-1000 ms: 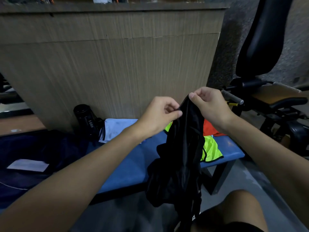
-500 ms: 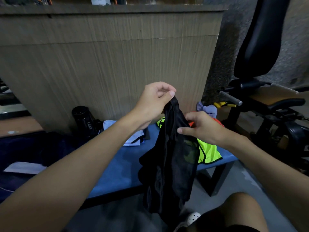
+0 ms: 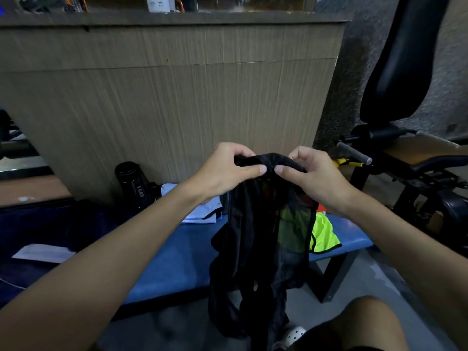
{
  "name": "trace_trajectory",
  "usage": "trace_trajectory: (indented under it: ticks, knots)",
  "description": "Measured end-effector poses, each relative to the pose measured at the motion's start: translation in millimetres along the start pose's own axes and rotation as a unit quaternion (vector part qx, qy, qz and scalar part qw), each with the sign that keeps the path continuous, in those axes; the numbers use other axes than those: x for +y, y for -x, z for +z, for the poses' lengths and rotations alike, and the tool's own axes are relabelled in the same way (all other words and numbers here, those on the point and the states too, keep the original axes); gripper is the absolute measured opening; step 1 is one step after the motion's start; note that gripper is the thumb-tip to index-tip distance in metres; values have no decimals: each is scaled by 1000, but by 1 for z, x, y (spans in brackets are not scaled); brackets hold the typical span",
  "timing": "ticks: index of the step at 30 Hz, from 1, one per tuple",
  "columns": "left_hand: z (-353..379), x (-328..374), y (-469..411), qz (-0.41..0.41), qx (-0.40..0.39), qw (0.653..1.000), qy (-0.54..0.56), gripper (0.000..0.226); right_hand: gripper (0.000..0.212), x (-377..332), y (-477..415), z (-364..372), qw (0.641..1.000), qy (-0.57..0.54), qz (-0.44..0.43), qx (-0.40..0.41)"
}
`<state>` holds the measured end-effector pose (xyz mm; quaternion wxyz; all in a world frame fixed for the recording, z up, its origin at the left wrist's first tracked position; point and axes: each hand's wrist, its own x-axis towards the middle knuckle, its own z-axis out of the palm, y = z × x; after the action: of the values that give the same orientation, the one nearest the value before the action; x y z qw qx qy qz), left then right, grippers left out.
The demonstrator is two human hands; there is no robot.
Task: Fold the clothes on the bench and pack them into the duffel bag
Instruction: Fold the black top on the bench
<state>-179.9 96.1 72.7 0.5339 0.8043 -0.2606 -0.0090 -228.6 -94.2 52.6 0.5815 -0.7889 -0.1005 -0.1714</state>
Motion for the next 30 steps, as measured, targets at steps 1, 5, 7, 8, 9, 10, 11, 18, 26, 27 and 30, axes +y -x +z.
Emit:
trace_trajectory:
  ticks: [1,5,7,8,9,10,11,18,26,27,30]
  knots:
    - [-2,0,0,2,10,1000,-8,11,14,-1,1,-1,1000,-11,5,-7]
    - [-8,1,0,-13,29,999,29,23,16,-1,3,-7,999,-24,35,-29]
    - [-9,2,-1,-26,31,998,46,23,16,-1,4,-10,998,-16,40,-39]
    - [-10,3,0,-36,27,998,49,22,17,-1,4,-10,998,-12,40,-42]
    - [-11,3,0,-47,17,998,46,20,18,-1,4,-11,998,-7,39,-42]
    - [-10,3,0,-57,1,998,35,20,19,-2,3,-11,999,-4,38,-39]
    - [-8,2,1,-59,-19,998,8,24,21,-2,3,-11,999,-5,37,-34]
    - [18,-7,15,4,-69,997,45,21,23,-10,-4,2,1000,-12,22,-19]
    - [16,-10,12,21,-15,999,38,8,31,-9,1,-13,996,-15,35,-85]
    - [13,-9,11,20,-17,999,45,10,39,-8,3,-18,992,-23,36,-120]
    - [4,-9,8,15,-11,997,74,18,43,-5,7,-25,981,-3,10,-192]
